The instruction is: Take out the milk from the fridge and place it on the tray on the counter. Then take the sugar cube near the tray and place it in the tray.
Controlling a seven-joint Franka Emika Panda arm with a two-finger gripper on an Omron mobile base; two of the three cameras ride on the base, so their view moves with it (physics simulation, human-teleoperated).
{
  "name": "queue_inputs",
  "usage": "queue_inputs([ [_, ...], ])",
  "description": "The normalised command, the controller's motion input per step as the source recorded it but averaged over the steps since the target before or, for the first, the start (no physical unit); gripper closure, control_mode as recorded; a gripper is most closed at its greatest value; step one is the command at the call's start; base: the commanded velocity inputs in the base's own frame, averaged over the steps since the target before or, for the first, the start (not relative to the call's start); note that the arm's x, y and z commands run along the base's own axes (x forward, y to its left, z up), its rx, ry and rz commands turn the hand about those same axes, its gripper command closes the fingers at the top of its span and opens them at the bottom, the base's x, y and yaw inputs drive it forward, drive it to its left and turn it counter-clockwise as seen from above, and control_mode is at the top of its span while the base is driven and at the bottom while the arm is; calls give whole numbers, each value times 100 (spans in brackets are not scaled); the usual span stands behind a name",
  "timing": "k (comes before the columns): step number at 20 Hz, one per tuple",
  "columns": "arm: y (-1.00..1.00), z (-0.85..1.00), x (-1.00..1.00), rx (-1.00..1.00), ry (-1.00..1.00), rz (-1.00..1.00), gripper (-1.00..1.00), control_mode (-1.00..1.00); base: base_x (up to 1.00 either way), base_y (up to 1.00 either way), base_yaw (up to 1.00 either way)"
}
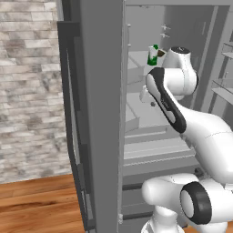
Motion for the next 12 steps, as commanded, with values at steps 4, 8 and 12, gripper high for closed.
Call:
queue_inputs([
  [4, 1, 0, -41, 0, -1, 0, -100, -100, 0, 0, 0],
  [8, 0, 25, -68, 0, -14, 1, -100, -100, 0, 0, 0],
  [12, -13, 65, -35, 0, -11, -10, -100, -100, 0, 0, 0],
])
